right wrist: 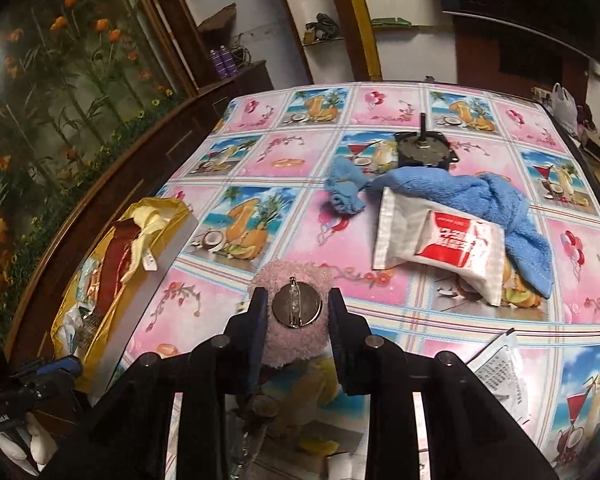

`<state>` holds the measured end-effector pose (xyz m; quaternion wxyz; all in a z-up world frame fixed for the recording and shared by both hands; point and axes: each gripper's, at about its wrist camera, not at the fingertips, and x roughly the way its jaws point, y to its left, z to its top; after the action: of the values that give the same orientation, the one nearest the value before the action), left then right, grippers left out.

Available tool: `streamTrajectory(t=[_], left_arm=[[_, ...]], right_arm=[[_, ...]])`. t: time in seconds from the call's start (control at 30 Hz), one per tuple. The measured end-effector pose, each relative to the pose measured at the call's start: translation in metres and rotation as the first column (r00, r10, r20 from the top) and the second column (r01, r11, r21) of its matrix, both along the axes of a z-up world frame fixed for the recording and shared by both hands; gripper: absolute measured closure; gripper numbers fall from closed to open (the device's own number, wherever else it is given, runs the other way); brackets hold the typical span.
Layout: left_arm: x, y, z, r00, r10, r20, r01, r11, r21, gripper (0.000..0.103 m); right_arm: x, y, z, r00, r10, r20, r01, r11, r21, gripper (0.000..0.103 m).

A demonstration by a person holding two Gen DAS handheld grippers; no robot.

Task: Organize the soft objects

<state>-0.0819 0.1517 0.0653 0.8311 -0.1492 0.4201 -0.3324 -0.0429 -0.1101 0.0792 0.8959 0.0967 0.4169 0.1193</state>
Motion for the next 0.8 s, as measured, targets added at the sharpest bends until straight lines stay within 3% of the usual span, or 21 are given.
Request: streamTrajectory(t=[0.03,0.1,0.17,0.23,0.3,0.4,0.5,0.57,0.67,0.73,0.77,0.8], left_arm=[[-0.002,-0.009,-0.006,0.999,-0.047,-0.008,0.047,0.999,0.020,0.082],[-0.010,-0.024,-0.011,0.993,-0.120,0.020,0.118,0.990,0.076,0.062],[-0.017,-0.043,-0.009,0.975,-0.203,0.093,0.185,0.968,0.170,0.056],[-0.023,-0.065,-0.004,0.936,-0.303,0.178,0.243,0.924,0.294,0.047],[-0.026,-0.086,-0.005,0.879,-0.411,0.241,0.286,0.860,0.423,0.033],[-0.022,-0.112,-0.021,0.798,-0.557,0.230,0.344,0.735,0.584,0.033],[-0.008,-0.124,-0.050,0.796,-0.594,0.115,0.401,0.661,0.634,0.031],[-0.007,-0.125,-0.060,0.807,-0.581,0.103,0.401,0.668,0.627,0.013],[-0.005,-0.126,-0.064,0.845,-0.530,0.066,0.392,0.699,0.598,0.011],[-0.002,-0.129,-0.065,0.871,-0.490,0.030,0.382,0.715,0.586,0.016],[-0.003,-0.131,-0.062,0.882,-0.470,0.038,0.365,0.731,0.577,0.038],[-0.003,-0.135,-0.059,0.889,-0.456,0.038,0.353,0.736,0.578,0.038]], right_arm=[[-0.003,0.006,-0.001,1.000,0.019,-0.001,-0.019,1.000,0.005,0.075],[-0.011,0.014,-0.002,0.999,0.047,-0.003,-0.047,0.999,0.012,0.075],[-0.023,0.015,-0.003,0.998,0.069,-0.006,-0.069,0.997,0.032,0.075],[-0.036,0.013,-0.003,0.997,0.074,-0.005,-0.074,0.997,0.038,0.075],[-0.049,0.005,-0.003,0.998,0.067,-0.011,-0.066,0.996,0.053,0.075],[-0.067,-0.013,-0.003,0.999,0.041,-0.025,-0.039,0.996,0.082,0.074],[-0.082,-0.026,-0.003,1.000,0.015,-0.026,-0.013,0.996,0.091,0.074],[-0.086,-0.032,-0.004,1.000,0.007,-0.024,-0.004,0.995,0.098,0.074],[-0.086,-0.036,-0.009,1.000,0.010,-0.025,-0.007,0.993,0.114,0.074],[-0.085,-0.035,-0.012,0.999,0.022,-0.027,-0.019,0.992,0.123,0.074],[-0.086,-0.035,-0.014,0.999,0.028,-0.025,-0.024,0.991,0.129,0.074],[-0.087,-0.034,-0.015,0.999,0.032,-0.021,-0.029,0.990,0.136,0.074]])
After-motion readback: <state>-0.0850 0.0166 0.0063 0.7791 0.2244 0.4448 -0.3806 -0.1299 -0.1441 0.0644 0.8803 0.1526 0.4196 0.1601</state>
